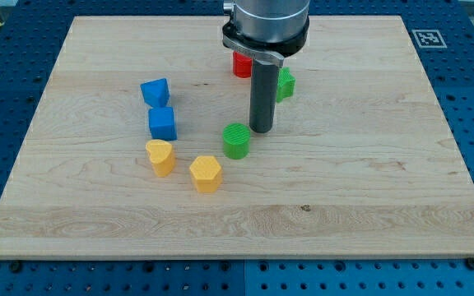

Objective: Move your arm towards the center left

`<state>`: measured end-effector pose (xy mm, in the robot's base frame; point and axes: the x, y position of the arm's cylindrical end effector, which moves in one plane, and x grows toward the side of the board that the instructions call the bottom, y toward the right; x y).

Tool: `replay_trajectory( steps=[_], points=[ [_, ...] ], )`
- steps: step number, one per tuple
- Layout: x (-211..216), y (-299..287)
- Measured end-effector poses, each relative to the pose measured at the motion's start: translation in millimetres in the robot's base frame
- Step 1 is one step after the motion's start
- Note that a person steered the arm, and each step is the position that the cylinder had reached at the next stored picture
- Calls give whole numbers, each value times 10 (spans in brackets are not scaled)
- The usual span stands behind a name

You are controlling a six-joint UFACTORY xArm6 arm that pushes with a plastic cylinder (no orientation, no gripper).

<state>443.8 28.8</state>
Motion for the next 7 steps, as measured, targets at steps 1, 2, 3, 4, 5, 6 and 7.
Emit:
replay_trajectory(
  steps=[1,2,3,4,5,6,7],
  points=[
    [-81,-90],
    [-266,-380],
    [-315,-423],
    [-819,-661],
    [-1009,-761],
    [-1084,-1030],
    [-1185,-1667]
  ],
)
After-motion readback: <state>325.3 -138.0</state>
